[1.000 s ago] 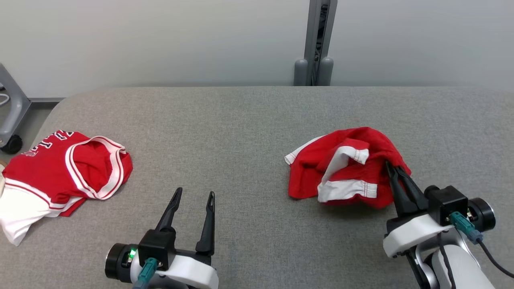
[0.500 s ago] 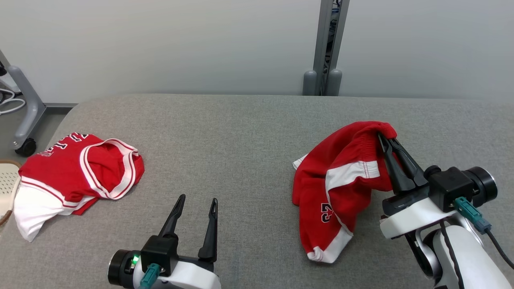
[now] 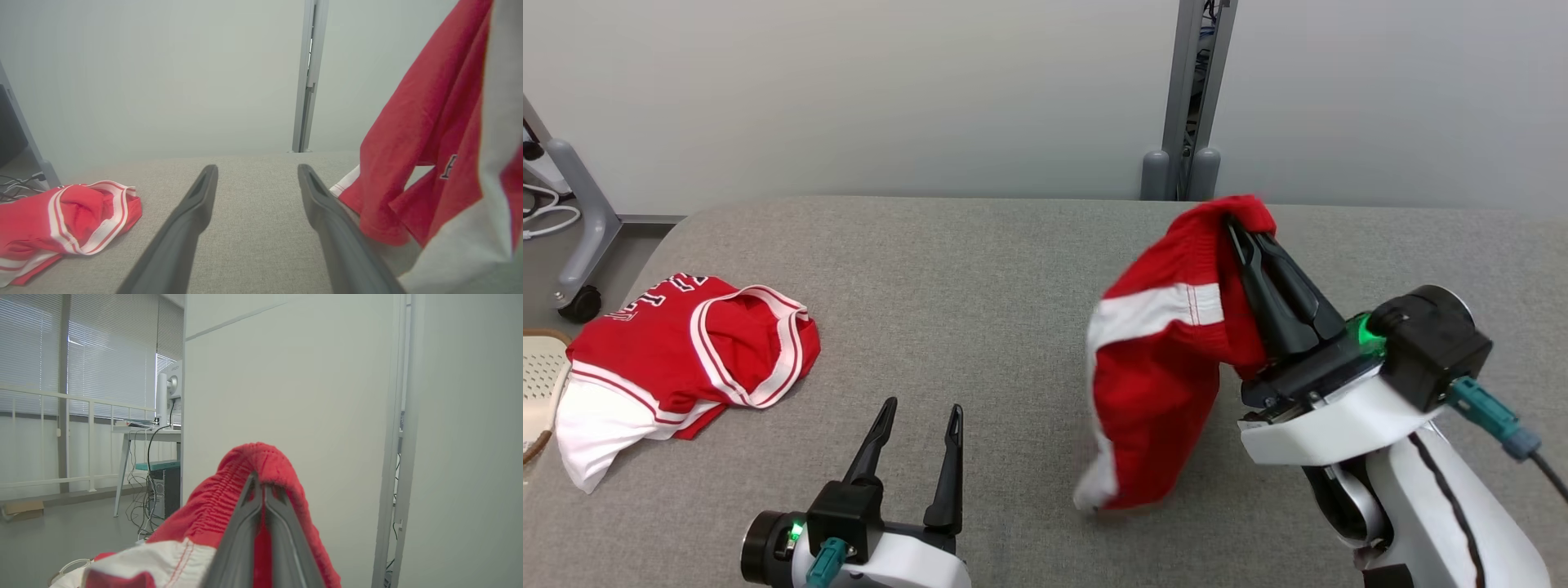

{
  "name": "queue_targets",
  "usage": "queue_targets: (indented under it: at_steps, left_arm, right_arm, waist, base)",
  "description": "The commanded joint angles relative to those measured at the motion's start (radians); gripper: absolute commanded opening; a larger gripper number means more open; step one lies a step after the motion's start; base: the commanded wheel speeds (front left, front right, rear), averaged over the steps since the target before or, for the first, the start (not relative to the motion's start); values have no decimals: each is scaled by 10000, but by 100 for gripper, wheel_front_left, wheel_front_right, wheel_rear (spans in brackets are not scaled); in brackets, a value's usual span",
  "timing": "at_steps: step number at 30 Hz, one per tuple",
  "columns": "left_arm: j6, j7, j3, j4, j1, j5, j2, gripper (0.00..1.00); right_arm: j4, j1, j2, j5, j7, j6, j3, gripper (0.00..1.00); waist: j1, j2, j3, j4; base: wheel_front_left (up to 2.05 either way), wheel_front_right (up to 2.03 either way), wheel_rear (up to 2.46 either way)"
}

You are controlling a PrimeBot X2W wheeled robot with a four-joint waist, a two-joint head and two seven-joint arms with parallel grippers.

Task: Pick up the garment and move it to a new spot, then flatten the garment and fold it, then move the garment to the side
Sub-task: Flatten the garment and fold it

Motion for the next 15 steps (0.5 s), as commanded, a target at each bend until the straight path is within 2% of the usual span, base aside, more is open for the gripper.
queue_targets:
  at_steps: [1, 5, 10, 15]
  left_arm:
    - [26, -11, 27, -40, 58, -13, 34, 100]
    - [38, -10, 26, -48, 24, -29, 34, 100]
    - [1, -10, -71, -47, -111, -45, 37, 100]
    - [-56, -10, -172, -18, -337, -4, 36, 100]
  right_arm:
    - [-160, -82, 3, 354, 10, 16, -33, 0]
    - [-37, 2, 20, 1445, 385, 15, -651, 0]
    - [1511, 4, -29, 2490, 1028, 18, -1935, 0]
    - [3763, -425, -679, 2082, 1336, 18, -2323, 0]
  waist:
    - [0, 0, 6, 3]
    - [0, 0, 60, 16]
    - [0, 0, 277, 117]
    - [0, 0, 645, 266]
  base:
    - [0, 0, 0]
    - [0, 0, 0]
    - [0, 0, 0]
    - [0, 0, 0]
